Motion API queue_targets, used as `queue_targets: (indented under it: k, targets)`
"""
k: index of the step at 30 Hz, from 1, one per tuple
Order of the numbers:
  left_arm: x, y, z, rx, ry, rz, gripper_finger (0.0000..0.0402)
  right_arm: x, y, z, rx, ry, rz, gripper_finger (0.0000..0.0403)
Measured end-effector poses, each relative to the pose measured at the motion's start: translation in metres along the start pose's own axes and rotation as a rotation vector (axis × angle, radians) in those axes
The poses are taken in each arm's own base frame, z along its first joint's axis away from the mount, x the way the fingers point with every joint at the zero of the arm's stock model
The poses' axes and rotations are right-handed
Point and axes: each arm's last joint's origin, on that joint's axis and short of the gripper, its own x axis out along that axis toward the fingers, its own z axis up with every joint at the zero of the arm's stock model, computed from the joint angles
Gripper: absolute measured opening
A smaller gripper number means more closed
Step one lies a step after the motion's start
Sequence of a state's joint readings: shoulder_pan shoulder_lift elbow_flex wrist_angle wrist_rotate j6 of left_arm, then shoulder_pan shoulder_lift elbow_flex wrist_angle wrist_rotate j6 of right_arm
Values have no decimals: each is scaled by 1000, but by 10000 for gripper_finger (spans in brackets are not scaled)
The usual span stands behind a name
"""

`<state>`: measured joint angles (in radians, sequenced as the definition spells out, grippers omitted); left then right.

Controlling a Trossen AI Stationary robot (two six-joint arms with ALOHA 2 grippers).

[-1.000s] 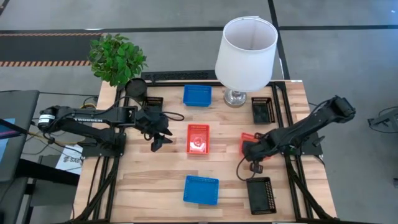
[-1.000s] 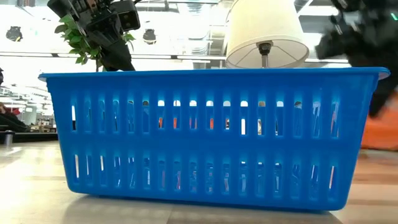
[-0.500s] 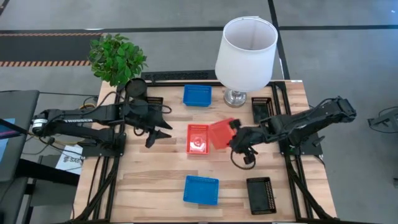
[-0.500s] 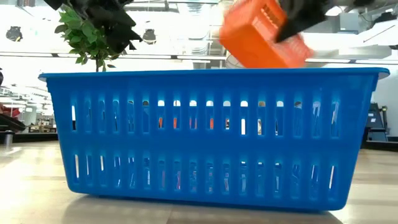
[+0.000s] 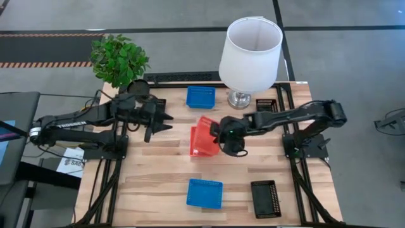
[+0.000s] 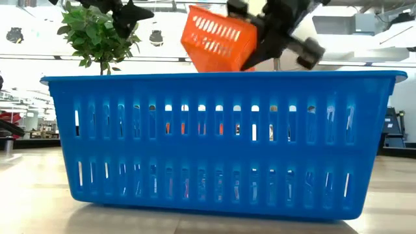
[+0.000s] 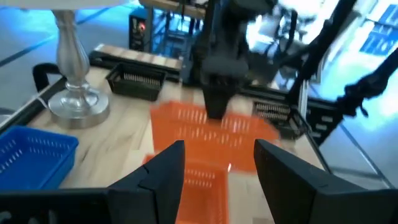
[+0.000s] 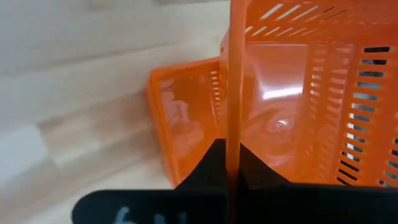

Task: Stack baskets by color
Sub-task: Stack the right orange bin on top of the center orange bin

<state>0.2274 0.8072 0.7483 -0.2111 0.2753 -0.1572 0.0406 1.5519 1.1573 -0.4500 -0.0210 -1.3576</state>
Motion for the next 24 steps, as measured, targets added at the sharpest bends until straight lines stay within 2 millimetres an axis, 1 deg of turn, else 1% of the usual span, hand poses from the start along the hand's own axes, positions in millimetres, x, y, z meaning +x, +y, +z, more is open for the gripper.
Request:
queue_targets:
  k: [4, 9, 13, 19, 24]
  targets:
    - [-3, 2, 1, -43, -14, 37, 179, 19, -6, -3, -125, 8, 39, 5]
    - [-3, 2, 1, -80, -18, 56, 179, 39, -9, -8, -187, 22, 86, 4]
    - [-3, 3, 1, -94, -16, 60, 179, 43, -12, -13, -190, 30, 85, 6]
    - [-3, 3, 1, -94, -16, 62, 179, 48, -6, -23, -161, 58, 142, 4]
    - [-3, 3, 1, -89, -18, 82, 179, 47, -4, -24, -122, 60, 163, 12]
